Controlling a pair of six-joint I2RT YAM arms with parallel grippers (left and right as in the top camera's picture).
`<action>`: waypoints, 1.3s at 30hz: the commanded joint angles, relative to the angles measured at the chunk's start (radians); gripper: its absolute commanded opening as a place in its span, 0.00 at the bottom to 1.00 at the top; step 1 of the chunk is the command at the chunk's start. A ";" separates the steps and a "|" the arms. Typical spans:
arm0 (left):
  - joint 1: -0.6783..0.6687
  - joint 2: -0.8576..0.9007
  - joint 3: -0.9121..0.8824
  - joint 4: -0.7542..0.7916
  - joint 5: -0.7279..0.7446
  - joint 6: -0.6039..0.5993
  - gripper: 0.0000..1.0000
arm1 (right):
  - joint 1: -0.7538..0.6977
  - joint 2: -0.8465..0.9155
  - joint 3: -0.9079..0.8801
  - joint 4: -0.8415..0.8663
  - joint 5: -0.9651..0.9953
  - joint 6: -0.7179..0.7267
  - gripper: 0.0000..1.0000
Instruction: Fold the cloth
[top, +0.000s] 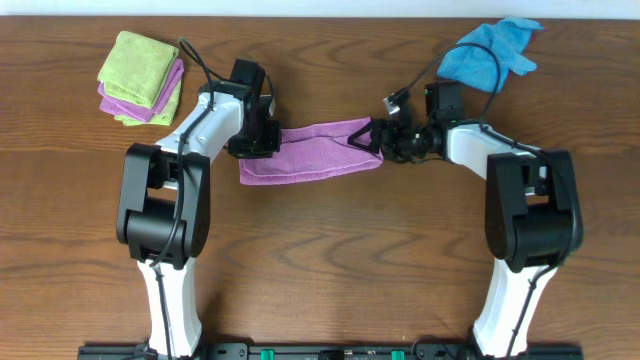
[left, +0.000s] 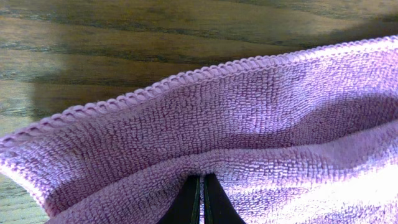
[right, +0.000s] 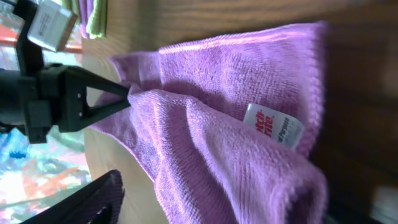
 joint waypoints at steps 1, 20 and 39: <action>-0.001 0.037 -0.010 0.006 -0.048 -0.004 0.06 | 0.020 0.049 -0.018 -0.014 0.057 -0.007 0.63; 0.000 -0.359 0.156 -0.255 -0.045 -0.004 0.06 | -0.107 -0.283 0.004 -0.451 0.500 -0.130 0.02; 0.000 -0.783 0.155 -0.514 -0.044 -0.004 0.06 | 0.254 -0.403 0.008 -0.504 1.086 -0.118 0.01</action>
